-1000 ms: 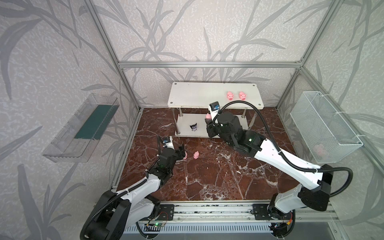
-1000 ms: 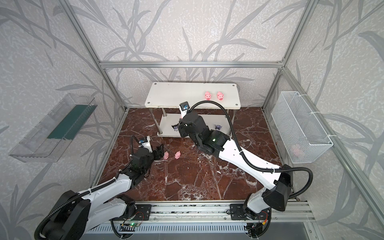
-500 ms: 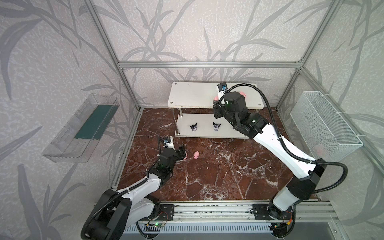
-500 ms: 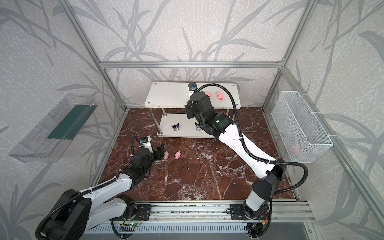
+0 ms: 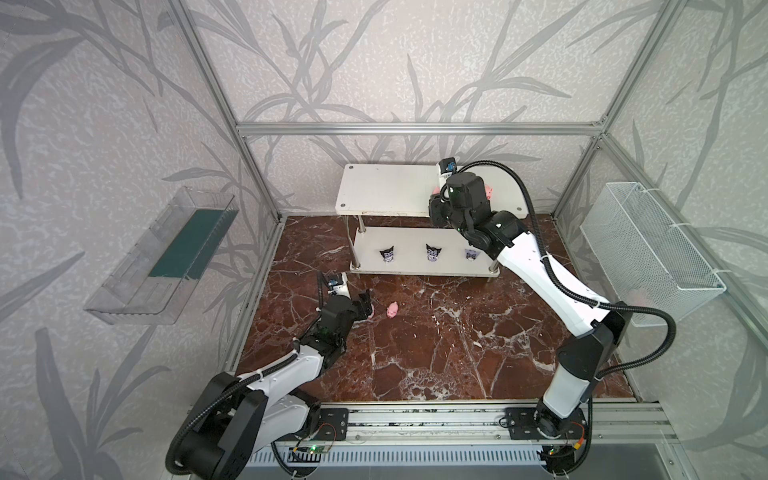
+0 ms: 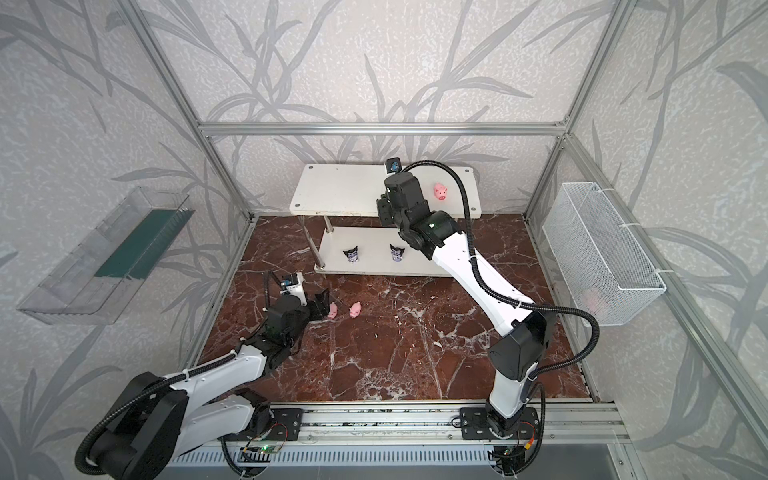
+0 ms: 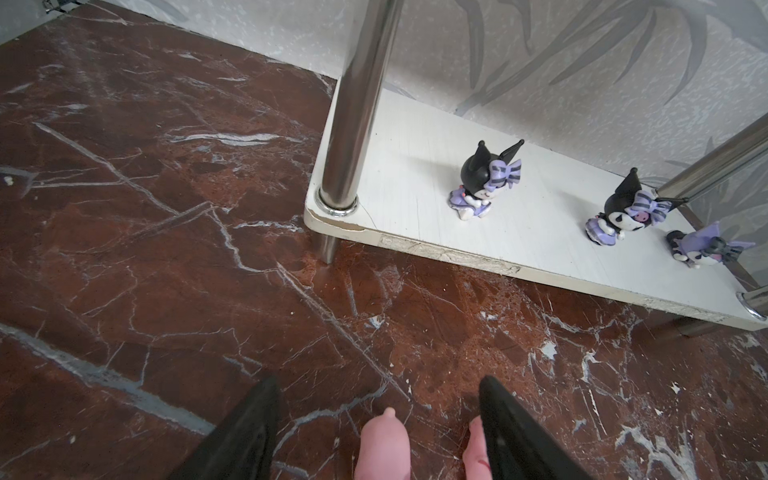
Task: Place and organize the plastic toys onto the shelf
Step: 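Lift the pig with the right gripper and carry it over the top shelf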
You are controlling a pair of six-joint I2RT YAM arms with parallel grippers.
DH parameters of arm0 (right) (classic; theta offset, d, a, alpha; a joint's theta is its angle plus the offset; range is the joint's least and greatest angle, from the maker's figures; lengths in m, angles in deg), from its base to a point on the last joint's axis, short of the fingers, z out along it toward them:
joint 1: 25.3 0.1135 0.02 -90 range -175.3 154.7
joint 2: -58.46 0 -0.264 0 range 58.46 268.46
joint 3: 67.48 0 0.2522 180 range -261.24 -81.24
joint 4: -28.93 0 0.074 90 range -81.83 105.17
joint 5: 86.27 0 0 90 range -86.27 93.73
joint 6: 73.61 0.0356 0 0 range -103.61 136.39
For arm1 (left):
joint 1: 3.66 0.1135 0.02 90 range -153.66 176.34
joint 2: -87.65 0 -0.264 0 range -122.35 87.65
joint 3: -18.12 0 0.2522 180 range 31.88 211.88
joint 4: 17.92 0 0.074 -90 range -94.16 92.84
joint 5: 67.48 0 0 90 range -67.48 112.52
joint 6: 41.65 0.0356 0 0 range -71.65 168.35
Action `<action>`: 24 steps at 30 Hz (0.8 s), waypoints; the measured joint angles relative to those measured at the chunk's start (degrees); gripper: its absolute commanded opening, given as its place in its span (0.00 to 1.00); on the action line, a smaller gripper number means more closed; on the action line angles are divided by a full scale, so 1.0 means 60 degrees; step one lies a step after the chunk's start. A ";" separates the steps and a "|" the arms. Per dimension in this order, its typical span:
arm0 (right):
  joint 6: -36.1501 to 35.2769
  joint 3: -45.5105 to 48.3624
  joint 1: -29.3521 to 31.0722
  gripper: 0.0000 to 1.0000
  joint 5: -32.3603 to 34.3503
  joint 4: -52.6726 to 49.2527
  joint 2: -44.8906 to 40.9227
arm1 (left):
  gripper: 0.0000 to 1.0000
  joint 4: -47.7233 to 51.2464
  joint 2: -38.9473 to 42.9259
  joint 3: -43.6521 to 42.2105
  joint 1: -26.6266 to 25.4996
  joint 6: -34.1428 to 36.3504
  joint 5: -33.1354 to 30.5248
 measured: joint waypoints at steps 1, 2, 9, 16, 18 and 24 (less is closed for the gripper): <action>0.0022 -0.0080 -0.0018 0.30 -0.0011 -0.0029 0.0062 | 0.74 -0.0022 -0.0047 0.0000 0.0000 0.0000 -0.0004; 0.0029 -0.0142 -0.0040 0.30 -0.0033 -0.0029 0.0117 | 0.74 -0.0033 -0.0095 0.0000 0.0000 -0.0004 0.0000; 0.0069 -0.0743 -0.0073 0.30 -0.0076 -0.0266 0.0474 | 0.74 -0.0193 -0.0390 0.0000 0.0000 -0.0004 0.0066; 0.0138 -0.1228 -0.0204 0.30 -0.0080 -0.0350 0.0947 | 0.74 -0.0310 -0.0474 0.0004 0.0007 -0.0007 0.0106; 0.0153 -0.1366 -0.0222 0.30 -0.0087 -0.0375 0.1045 | 0.74 -0.0342 -0.0488 0.0004 0.0007 -0.0007 0.0124; 0.0168 -0.1778 -0.0277 0.30 -0.0058 -0.0576 0.1326 | 0.74 -0.0404 -0.0528 0.0004 0.0036 -0.0007 0.0160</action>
